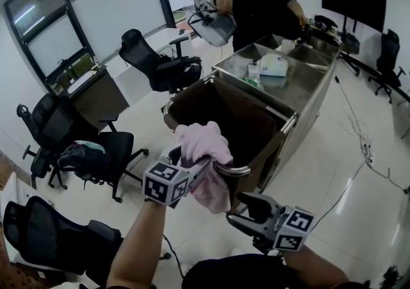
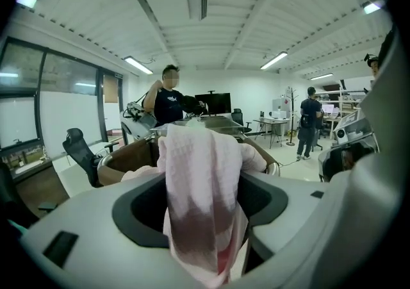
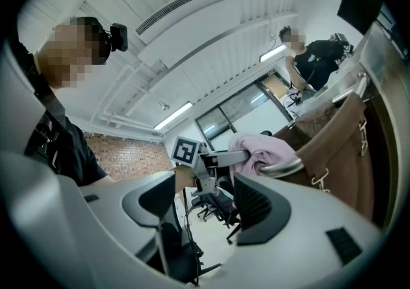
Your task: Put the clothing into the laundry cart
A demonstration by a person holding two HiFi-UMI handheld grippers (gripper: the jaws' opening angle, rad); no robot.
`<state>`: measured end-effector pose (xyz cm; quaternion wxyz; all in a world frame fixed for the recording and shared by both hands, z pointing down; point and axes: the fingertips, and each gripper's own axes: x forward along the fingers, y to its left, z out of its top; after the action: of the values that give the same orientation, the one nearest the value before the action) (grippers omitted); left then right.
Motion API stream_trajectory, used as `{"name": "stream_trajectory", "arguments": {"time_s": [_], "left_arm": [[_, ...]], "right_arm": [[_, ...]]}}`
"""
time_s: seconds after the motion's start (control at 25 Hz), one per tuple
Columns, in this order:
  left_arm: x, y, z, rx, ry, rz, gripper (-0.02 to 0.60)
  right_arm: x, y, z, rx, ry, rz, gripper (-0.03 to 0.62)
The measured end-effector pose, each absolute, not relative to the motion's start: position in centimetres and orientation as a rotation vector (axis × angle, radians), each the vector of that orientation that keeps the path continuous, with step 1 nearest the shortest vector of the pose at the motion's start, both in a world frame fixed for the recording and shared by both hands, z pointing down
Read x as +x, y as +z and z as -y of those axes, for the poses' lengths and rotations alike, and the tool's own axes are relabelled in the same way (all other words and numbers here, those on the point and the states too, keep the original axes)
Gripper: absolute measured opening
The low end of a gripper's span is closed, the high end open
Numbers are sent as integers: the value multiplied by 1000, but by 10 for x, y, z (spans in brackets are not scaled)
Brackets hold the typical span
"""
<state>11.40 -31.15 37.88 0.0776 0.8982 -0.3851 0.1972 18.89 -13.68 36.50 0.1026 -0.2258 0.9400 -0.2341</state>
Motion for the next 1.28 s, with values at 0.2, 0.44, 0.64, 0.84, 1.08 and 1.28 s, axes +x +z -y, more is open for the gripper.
{"name": "stream_trajectory", "arguments": {"time_s": [0.2, 0.44, 0.64, 0.84, 1.08, 1.28], "left_arm": [[100, 381, 296, 2671, 481, 1195, 308], [62, 355, 251, 2680, 5, 1207, 307], [20, 365, 195, 2571, -96, 1340, 305], [-8, 392, 134, 2490, -141, 1352, 247], [-61, 425, 96, 2342, -105, 1406, 247], [-92, 404, 99, 2392, -140, 1366, 247]], "right_arm": [[181, 360, 132, -646, -683, -2773, 325], [163, 350, 130, -599, -724, -2768, 325], [131, 343, 130, -595, -687, -2827, 325], [89, 341, 123, -606, -641, -2879, 220], [58, 368, 123, -713, -797, -2863, 138], [30, 365, 127, -788, -668, -2957, 137]]}}
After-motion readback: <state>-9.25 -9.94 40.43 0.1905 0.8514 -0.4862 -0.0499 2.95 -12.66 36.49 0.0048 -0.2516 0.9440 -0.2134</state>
